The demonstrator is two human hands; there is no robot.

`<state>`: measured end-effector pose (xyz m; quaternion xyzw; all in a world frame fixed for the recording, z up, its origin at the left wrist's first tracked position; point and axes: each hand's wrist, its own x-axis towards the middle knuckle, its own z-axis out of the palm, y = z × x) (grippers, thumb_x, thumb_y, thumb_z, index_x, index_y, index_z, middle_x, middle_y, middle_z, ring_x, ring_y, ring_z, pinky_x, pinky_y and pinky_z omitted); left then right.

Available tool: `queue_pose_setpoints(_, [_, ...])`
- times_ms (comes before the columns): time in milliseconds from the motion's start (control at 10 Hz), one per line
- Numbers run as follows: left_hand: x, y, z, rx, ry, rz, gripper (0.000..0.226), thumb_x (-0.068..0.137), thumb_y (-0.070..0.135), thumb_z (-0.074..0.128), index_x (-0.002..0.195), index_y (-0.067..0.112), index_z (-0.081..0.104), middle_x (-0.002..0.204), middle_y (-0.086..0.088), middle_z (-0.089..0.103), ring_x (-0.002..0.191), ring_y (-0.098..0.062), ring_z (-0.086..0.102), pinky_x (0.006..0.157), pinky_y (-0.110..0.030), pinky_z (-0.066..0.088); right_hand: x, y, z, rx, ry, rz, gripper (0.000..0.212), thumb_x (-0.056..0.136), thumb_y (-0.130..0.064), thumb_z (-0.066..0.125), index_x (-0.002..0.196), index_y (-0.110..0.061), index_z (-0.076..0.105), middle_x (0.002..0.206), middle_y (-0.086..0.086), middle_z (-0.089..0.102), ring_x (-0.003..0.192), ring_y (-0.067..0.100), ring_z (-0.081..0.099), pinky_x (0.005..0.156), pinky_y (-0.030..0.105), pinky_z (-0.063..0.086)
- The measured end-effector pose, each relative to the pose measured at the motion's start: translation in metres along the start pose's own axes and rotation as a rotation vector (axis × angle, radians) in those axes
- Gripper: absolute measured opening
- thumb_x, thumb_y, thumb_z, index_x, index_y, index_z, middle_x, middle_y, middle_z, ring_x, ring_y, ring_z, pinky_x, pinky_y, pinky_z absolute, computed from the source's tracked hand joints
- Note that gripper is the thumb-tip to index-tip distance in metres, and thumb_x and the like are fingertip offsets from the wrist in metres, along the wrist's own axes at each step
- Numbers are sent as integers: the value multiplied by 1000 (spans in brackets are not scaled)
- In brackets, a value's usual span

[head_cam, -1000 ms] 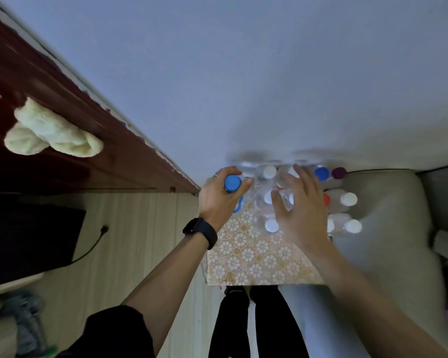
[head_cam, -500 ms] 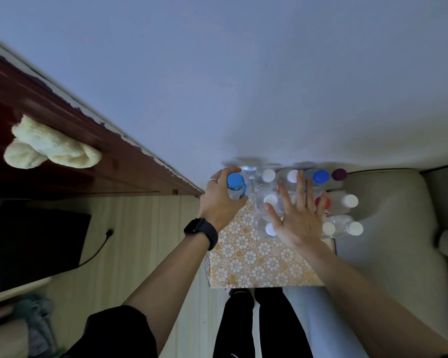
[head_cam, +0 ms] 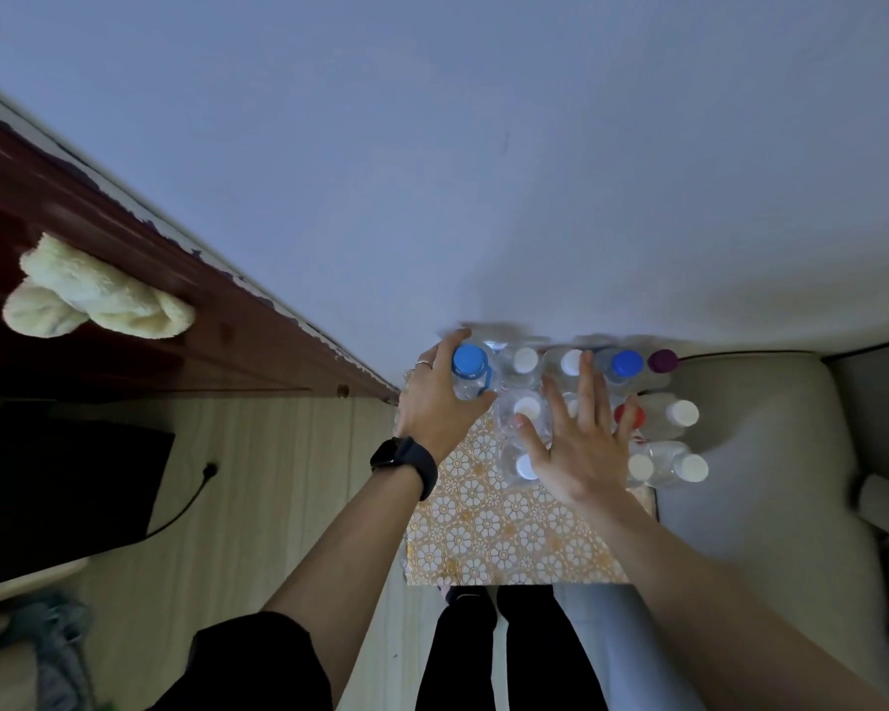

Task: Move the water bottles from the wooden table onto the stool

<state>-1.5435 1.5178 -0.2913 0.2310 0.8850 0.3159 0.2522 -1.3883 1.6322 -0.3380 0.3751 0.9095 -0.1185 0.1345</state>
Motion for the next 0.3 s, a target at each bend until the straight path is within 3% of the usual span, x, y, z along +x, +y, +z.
queue_pose_setpoints(100, [-8,7,-9,34,-71,-24,97,76,44,83,152,31,23,142,-9,48,119,-27,58,92,-38,55,-3,0,-12,-35,-95,0,77,91,-79,10,157,-41,15,159,-3,-36,153,23,-15,119,58,-11])
queue_pose_setpoints(200, [-21,19,-29,91,-81,-12,90,83,40,77,152,29,21,147,-10,42,126,-29,54,95,-42,54,-2,-4,-34,-17,-163,-27,75,90,-80,10,156,-44,6,161,-2,-32,153,26,-14,118,56,-10])
queue_pose_setpoints(300, [-49,22,-46,200,-62,-25,78,89,32,65,151,34,19,153,-8,36,133,-30,47,97,-45,52,-11,4,-58,8,-127,-78,67,95,-64,31,156,-39,18,167,3,14,152,29,14,119,55,15])
